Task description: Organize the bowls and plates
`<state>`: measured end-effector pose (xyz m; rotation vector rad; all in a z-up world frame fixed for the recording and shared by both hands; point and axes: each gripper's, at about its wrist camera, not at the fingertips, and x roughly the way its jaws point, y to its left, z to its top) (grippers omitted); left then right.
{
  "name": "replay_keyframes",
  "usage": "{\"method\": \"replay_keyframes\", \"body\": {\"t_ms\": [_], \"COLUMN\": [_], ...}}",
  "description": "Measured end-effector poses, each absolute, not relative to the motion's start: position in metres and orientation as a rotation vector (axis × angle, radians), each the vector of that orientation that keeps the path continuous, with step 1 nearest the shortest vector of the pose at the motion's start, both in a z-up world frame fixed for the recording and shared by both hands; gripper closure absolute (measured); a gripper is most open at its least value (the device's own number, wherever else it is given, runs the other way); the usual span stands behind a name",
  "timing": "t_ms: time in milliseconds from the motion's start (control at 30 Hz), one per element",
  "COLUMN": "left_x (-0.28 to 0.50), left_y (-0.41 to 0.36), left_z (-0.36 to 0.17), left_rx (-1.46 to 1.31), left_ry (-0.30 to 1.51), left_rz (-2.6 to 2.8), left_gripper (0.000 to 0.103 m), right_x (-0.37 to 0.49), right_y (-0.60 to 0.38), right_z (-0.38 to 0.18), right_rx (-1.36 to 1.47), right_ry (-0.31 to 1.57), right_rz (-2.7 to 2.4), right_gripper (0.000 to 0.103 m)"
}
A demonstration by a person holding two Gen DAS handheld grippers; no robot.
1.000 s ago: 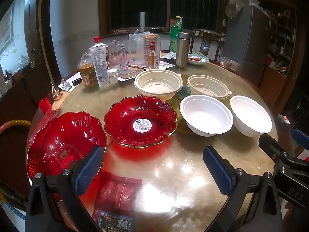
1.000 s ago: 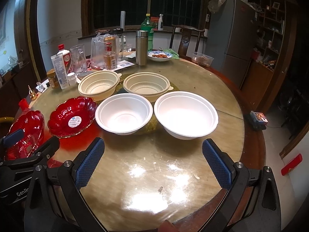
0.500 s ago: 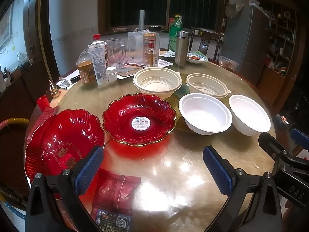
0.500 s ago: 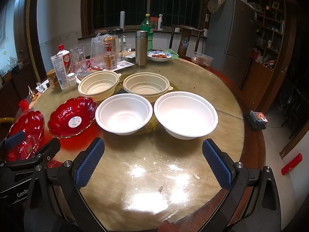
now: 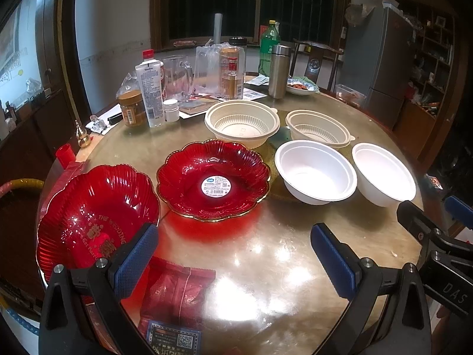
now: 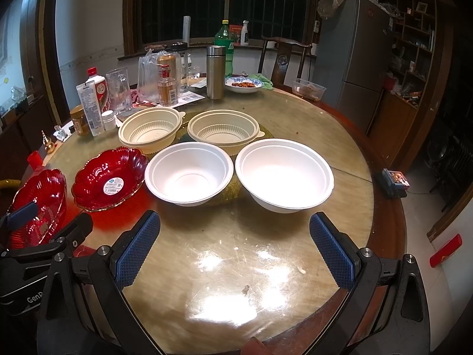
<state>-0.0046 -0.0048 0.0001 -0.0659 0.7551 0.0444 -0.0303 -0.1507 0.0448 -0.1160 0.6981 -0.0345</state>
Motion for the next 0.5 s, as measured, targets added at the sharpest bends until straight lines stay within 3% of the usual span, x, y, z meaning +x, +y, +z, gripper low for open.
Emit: {"method": "replay_keyframes", "body": {"t_ms": [500], "left_x": [-0.0031], "left_y": [-0.0037], "left_z": [-0.0015], "left_rx": [-0.064], "left_ry": [0.757], "left_rz": [0.046], "left_gripper": [0.000], "right_x": [-0.0312], "right_y": [-0.1499], "right_z": [0.0440], "right_rx": [-0.116], "right_ry": [0.700], "right_rz": [-0.042], "right_gripper": [0.000]}}
